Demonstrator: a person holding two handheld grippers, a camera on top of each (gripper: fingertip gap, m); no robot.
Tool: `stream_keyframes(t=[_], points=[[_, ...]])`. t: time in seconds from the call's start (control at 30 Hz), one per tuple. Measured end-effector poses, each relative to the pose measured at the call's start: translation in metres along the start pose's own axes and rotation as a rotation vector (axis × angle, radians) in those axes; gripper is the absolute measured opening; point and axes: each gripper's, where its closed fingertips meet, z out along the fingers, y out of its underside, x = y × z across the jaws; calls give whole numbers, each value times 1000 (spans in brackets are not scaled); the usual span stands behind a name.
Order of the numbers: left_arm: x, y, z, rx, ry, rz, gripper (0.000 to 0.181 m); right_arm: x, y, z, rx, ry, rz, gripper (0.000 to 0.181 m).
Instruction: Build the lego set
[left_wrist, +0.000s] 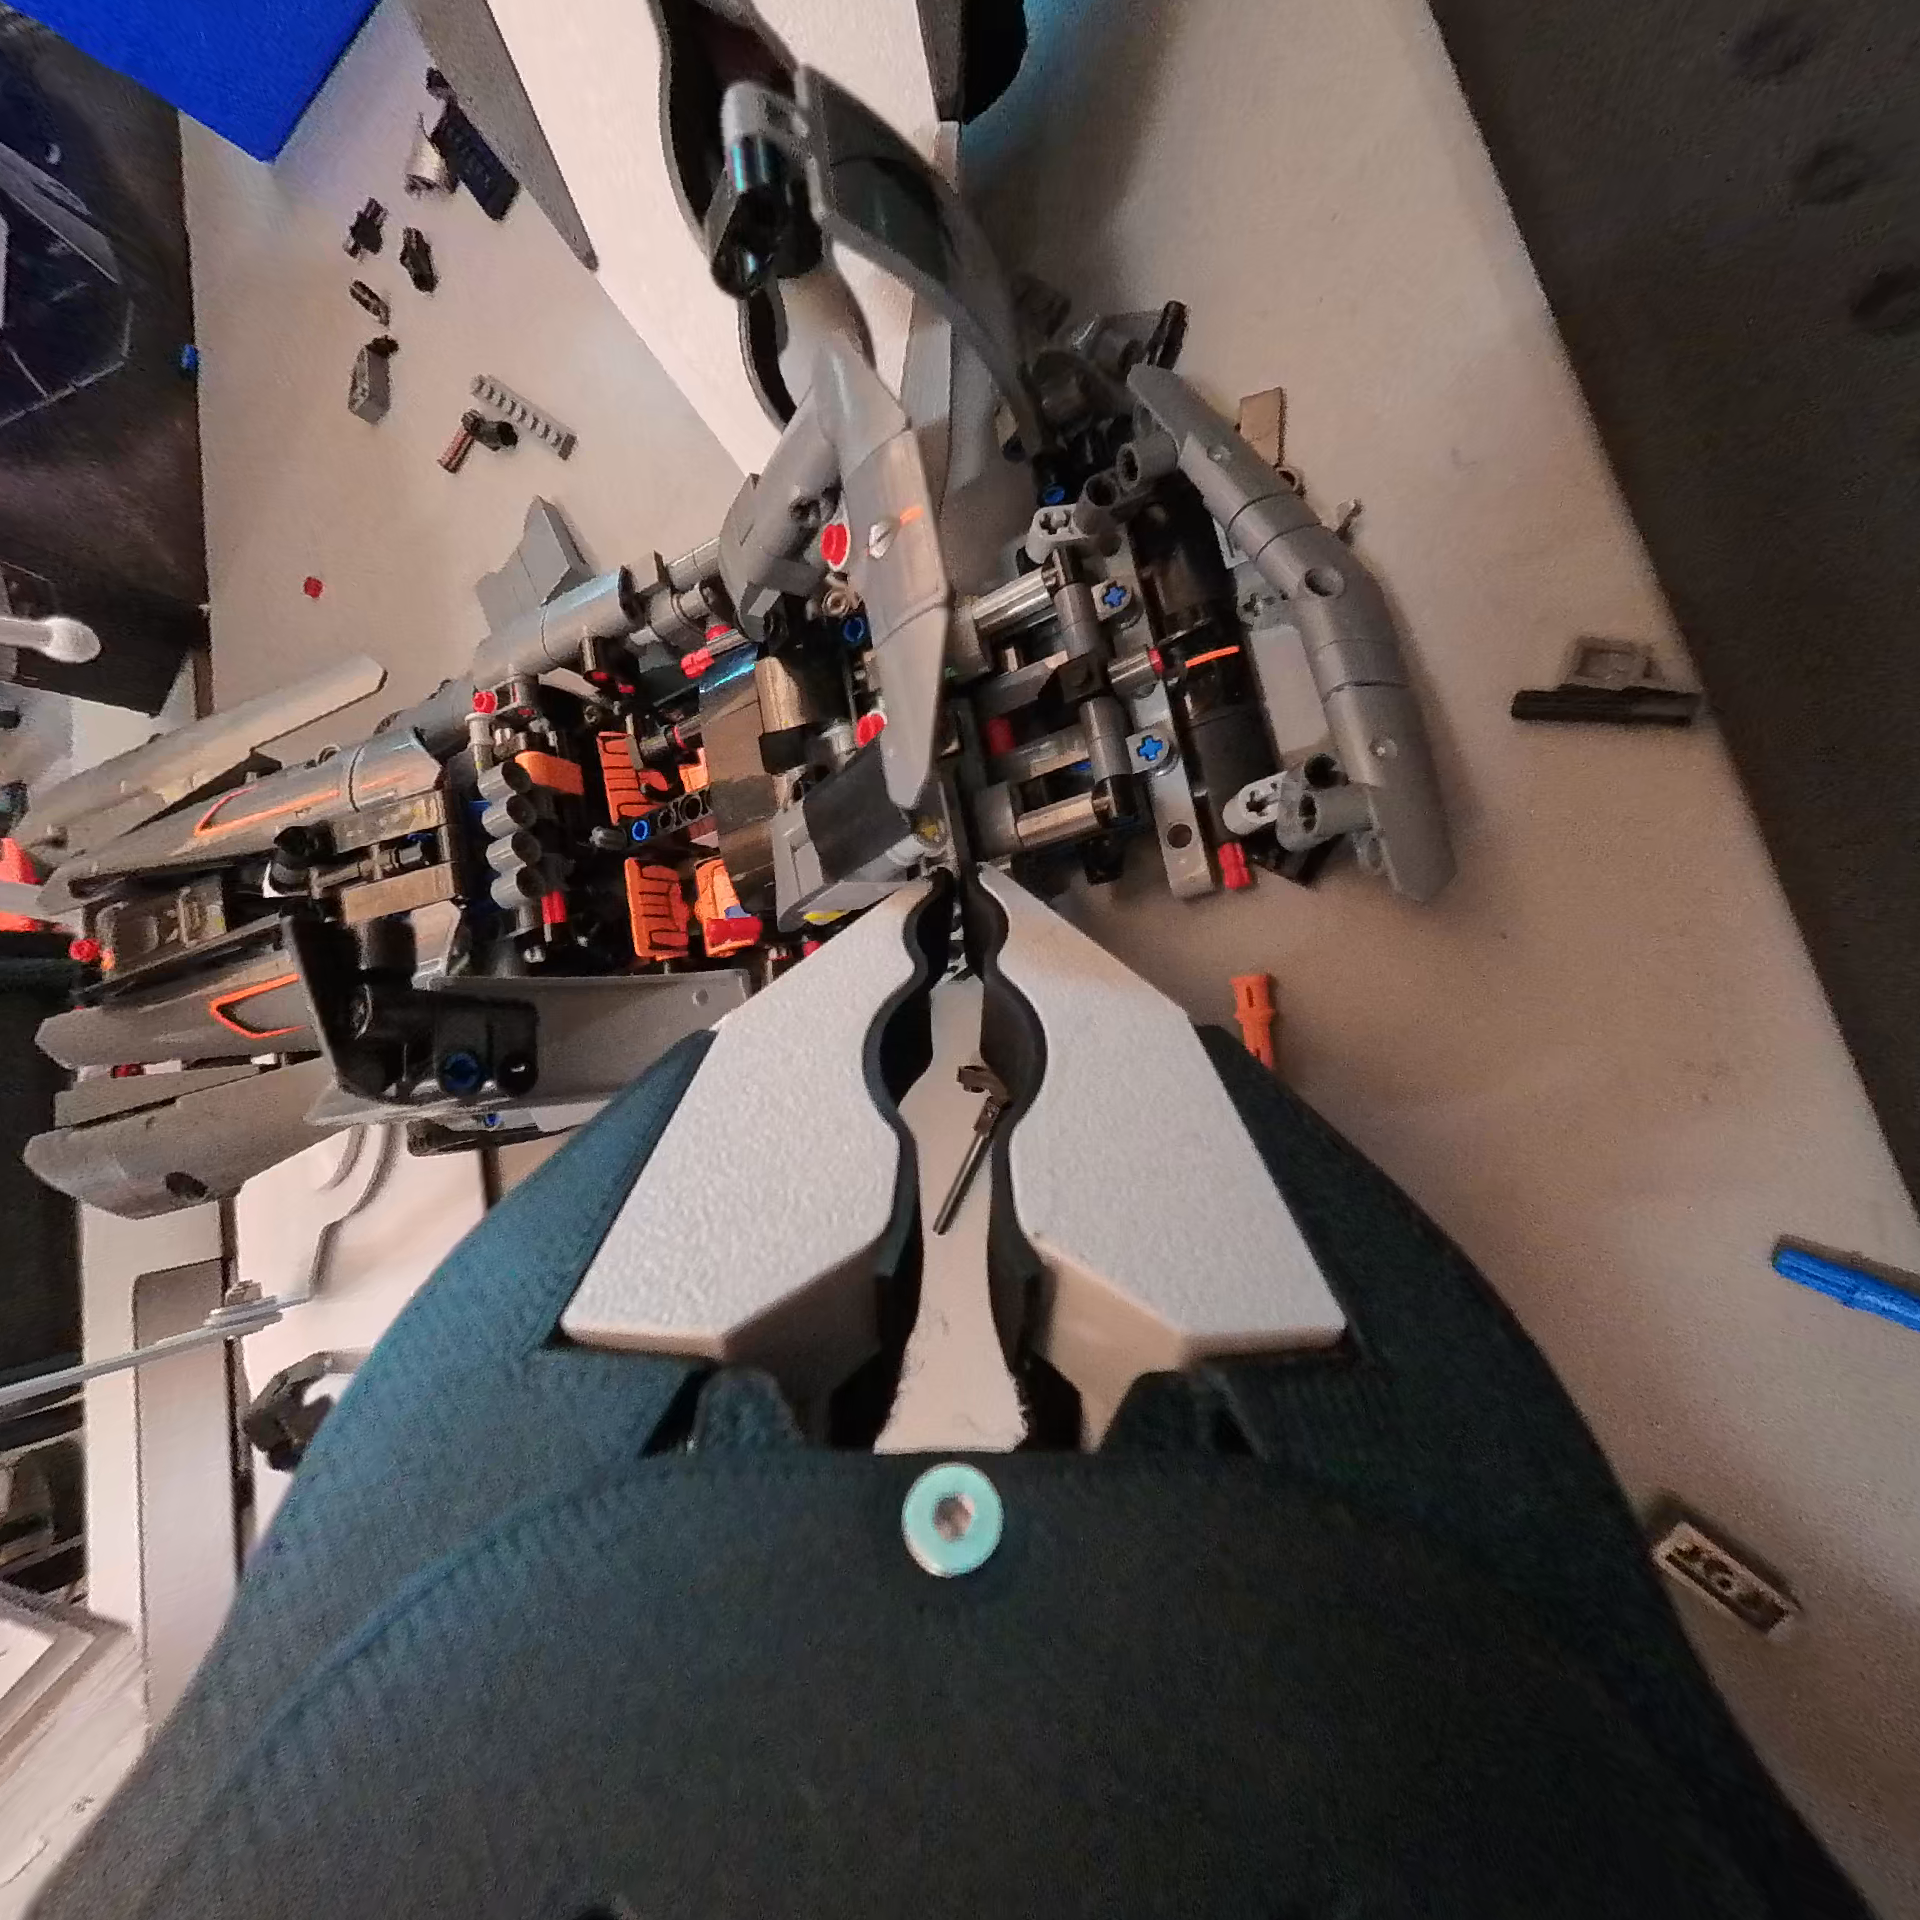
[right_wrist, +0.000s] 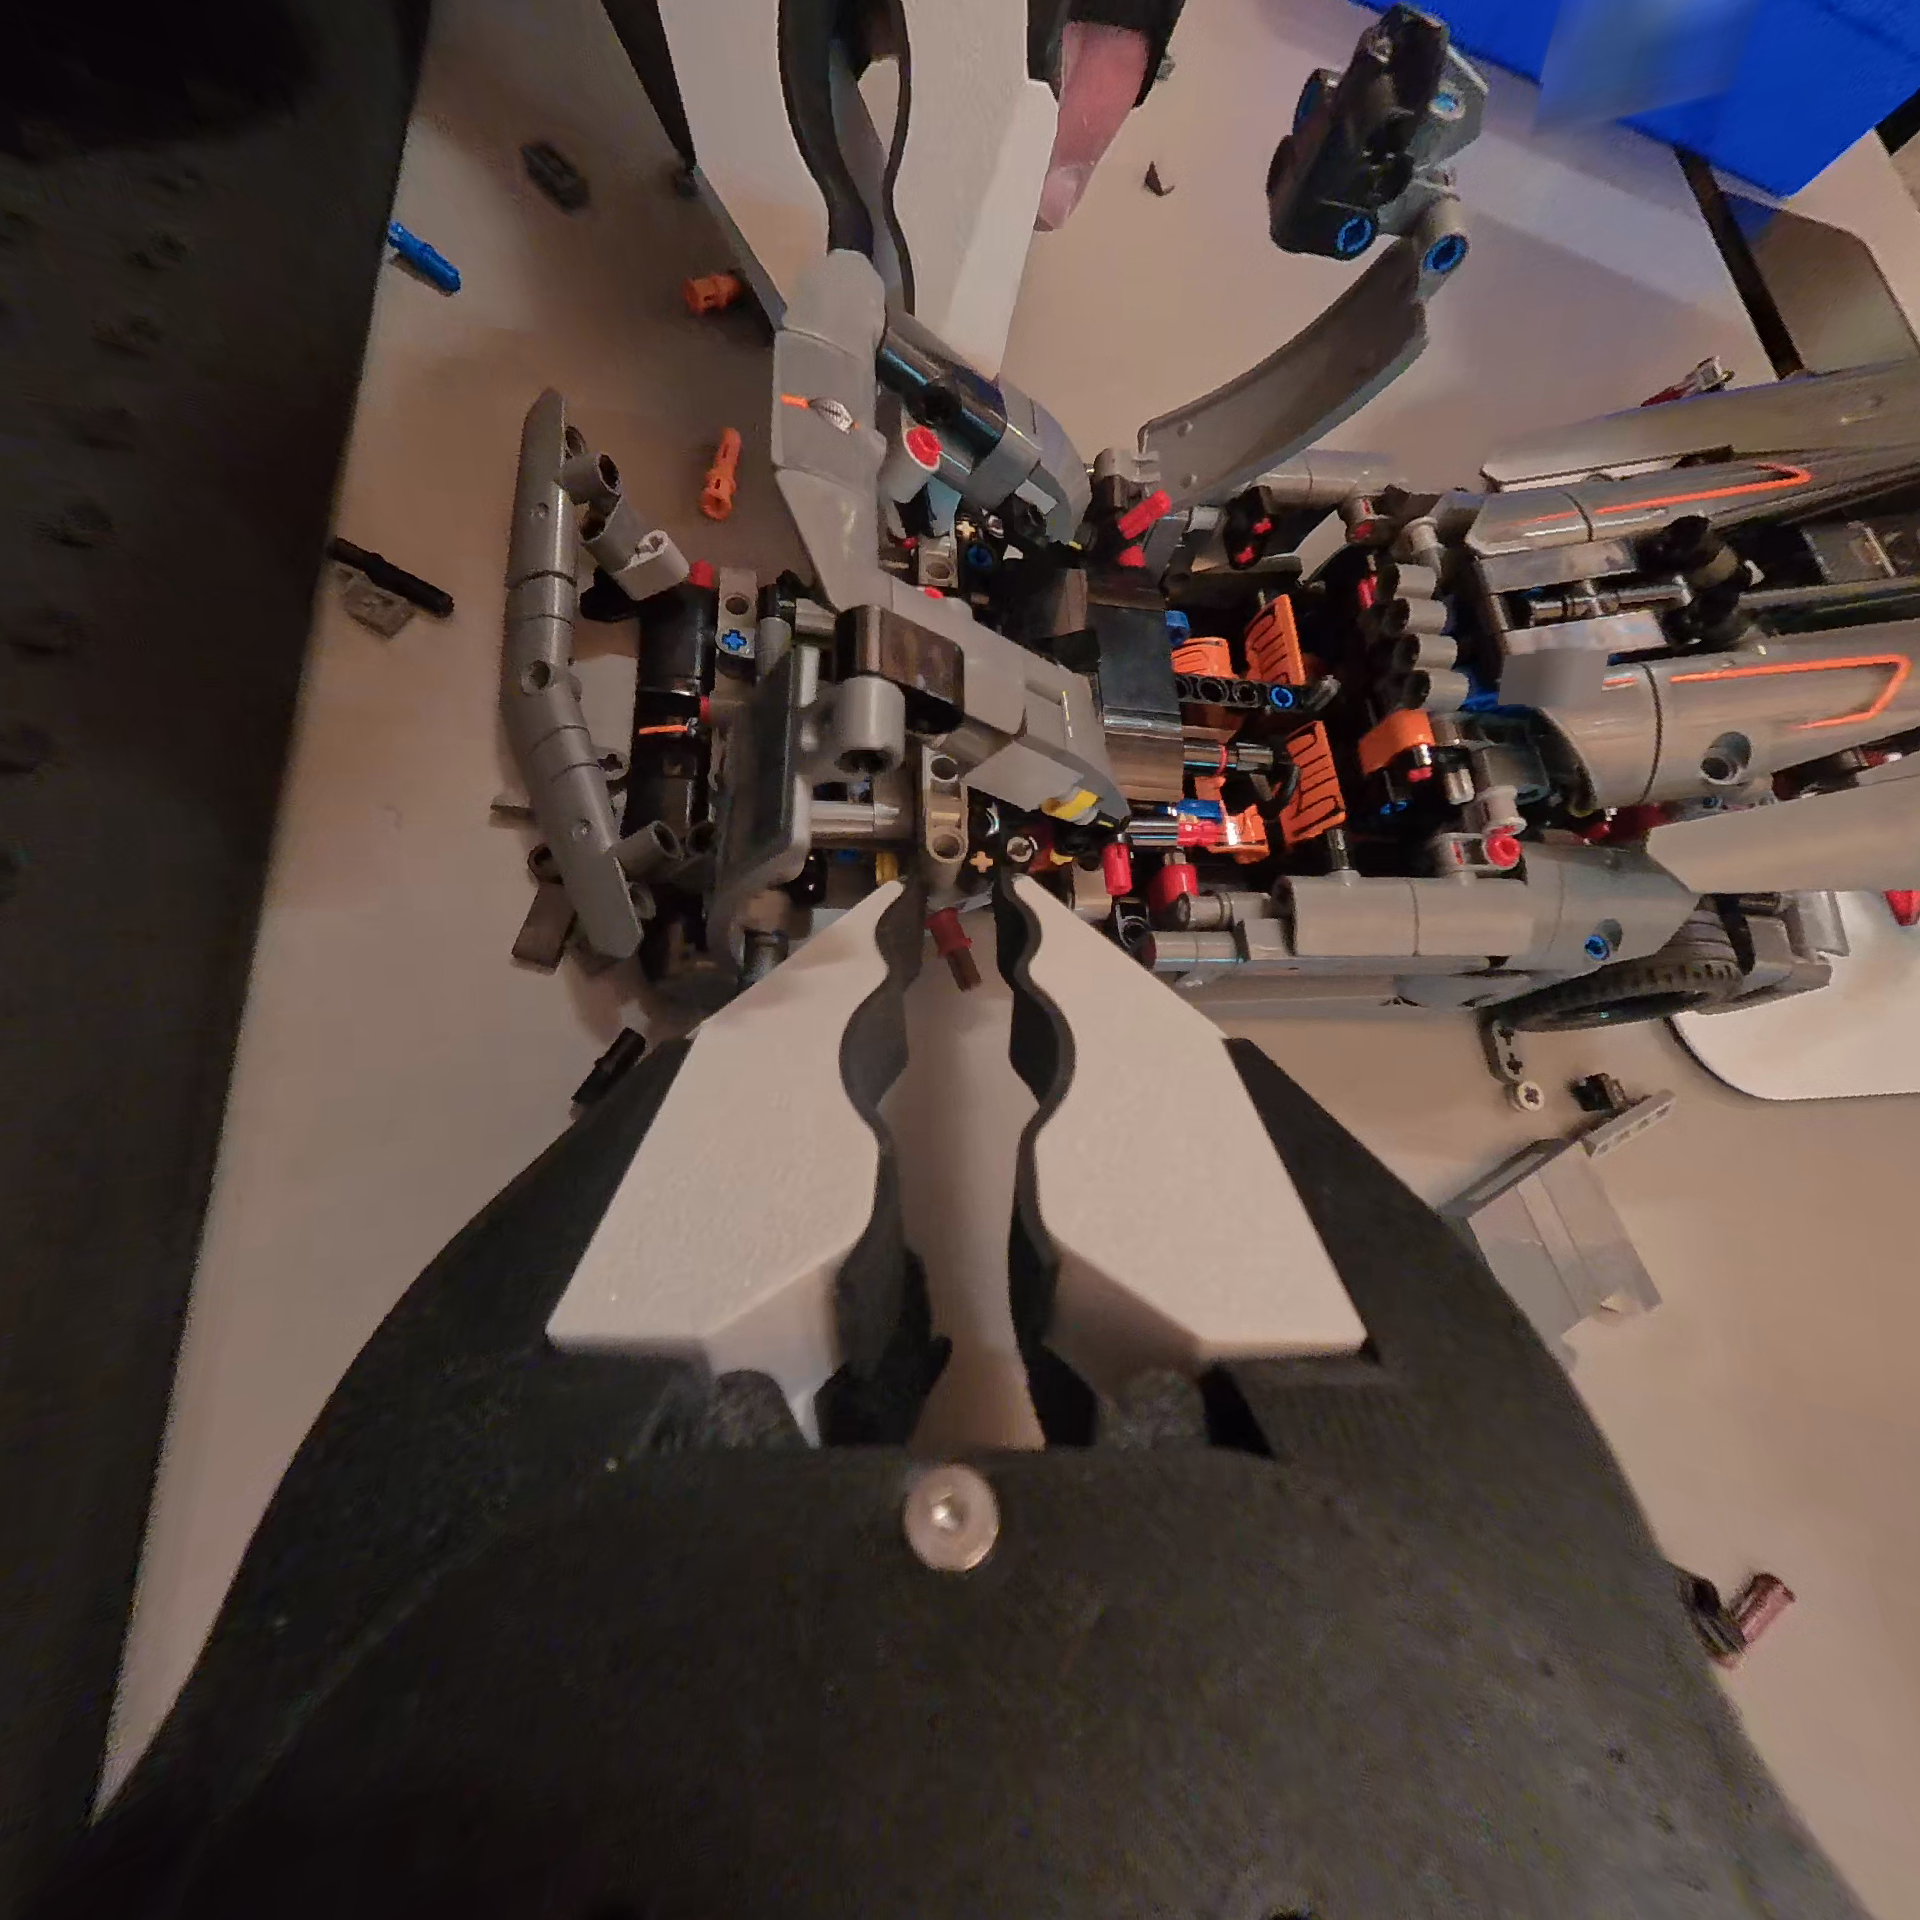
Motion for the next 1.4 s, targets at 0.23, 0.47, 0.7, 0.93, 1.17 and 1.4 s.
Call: stream_keyframes(t=[0.23, 0.47, 0.7, 0.93, 1.17, 1.4], points=[[0, -1, 1, -13, -22, 26, 0, -2, -11, -7, 60, -5, 9, 7], [-1, -3, 2, -19, -52, 51, 0, -3, -5, -3, 33, 2, 23, 5], [-2, -5, 3, -1, -66, 46, 0, -1, -4, -3, 31, -8, 60, 5], [-4, -5, 5, -1, -81, 51, 0, 5, -7, -11, 40, 8, 100, 21], [-4, -6, 6, -1, -91, 58, 0, 5, -1, -4, 18, -14, 146, 12], [-5, -7, 7, -1, -96, 48, 0, 4, 0, -2, 13, -16, 157, 11]])
